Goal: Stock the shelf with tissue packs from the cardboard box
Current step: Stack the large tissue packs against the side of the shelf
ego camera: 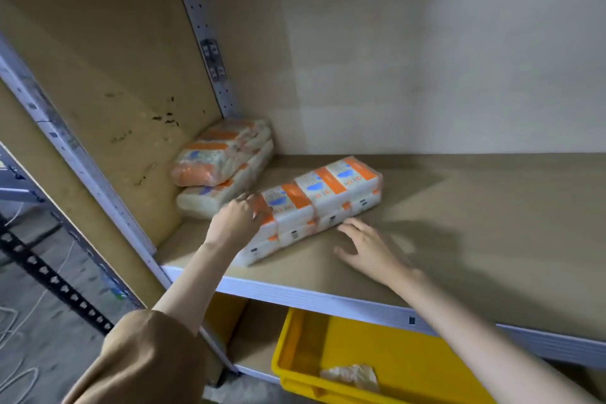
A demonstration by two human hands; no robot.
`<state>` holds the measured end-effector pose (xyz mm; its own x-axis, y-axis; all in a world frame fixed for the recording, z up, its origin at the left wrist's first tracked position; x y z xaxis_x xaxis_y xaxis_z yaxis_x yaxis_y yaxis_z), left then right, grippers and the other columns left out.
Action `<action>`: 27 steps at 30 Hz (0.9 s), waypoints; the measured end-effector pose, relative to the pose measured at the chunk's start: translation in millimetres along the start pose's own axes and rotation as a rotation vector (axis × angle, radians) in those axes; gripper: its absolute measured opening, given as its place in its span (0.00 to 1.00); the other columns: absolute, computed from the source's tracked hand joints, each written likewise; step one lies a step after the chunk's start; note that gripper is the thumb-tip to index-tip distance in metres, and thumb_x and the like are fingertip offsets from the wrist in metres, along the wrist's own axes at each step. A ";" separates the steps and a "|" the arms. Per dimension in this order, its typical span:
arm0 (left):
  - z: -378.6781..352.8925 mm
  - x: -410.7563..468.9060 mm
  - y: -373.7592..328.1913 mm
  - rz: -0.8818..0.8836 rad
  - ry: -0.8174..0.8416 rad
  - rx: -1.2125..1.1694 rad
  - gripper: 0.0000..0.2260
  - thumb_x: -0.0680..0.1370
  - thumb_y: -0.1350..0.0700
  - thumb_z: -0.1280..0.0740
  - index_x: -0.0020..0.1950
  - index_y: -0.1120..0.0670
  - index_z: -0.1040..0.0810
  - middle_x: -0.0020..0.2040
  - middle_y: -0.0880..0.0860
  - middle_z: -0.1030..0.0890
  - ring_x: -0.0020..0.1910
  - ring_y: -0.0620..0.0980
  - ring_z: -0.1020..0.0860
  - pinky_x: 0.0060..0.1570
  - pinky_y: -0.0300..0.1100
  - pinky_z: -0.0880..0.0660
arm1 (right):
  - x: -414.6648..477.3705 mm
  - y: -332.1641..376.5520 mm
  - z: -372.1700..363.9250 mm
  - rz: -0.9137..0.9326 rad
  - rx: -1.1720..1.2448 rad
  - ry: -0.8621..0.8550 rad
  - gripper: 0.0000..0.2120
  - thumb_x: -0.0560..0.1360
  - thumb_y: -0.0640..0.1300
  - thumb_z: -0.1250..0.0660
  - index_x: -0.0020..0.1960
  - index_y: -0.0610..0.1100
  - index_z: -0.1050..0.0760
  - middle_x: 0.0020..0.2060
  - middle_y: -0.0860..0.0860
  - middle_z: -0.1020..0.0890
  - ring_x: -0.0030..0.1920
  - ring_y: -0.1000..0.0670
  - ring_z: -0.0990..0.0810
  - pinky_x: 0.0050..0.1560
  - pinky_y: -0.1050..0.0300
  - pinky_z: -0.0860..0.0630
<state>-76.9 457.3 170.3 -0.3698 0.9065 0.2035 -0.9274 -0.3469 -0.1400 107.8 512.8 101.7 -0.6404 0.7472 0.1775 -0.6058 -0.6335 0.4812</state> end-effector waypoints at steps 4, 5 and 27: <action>-19.4 -17.4 0.7 -0.077 0.142 0.023 0.33 0.75 0.40 0.37 0.74 0.55 0.40 0.75 0.53 0.37 0.72 0.54 0.34 0.67 0.47 0.34 | 4.2 6.7 -25.3 -0.088 -0.036 0.176 0.27 0.78 0.50 0.41 0.72 0.39 0.41 0.76 0.44 0.45 0.74 0.45 0.42 0.72 0.56 0.45; -24.0 -18.0 1.7 -0.098 0.165 0.077 0.37 0.74 0.40 0.36 0.75 0.55 0.45 0.77 0.52 0.41 0.75 0.52 0.39 0.71 0.46 0.38 | 5.1 4.8 -28.4 -0.107 -0.038 0.191 0.28 0.78 0.51 0.41 0.72 0.39 0.42 0.76 0.43 0.47 0.75 0.44 0.43 0.72 0.55 0.45; 143.8 63.7 31.8 0.124 -0.371 0.425 0.19 0.77 0.47 0.37 0.56 0.62 0.25 0.54 0.63 0.19 0.54 0.65 0.21 0.50 0.50 0.25 | 71.1 35.3 -55.0 -0.049 -0.161 0.186 0.38 0.76 0.60 0.44 0.74 0.35 0.48 0.76 0.42 0.46 0.76 0.47 0.49 0.76 0.56 0.55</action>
<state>-138.0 469.4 318.1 -0.4007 0.7344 0.5478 -0.7886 -0.5808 0.2018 14.9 532.5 84.1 -0.6751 0.7376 -0.0108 -0.6964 -0.6324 0.3394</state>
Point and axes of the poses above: each hand's wrist, its own x-axis towards the middle knuckle, its own z-axis out of the back of the hand, y = z × x, the point moved 7 cm from there along x, towards the middle knuckle
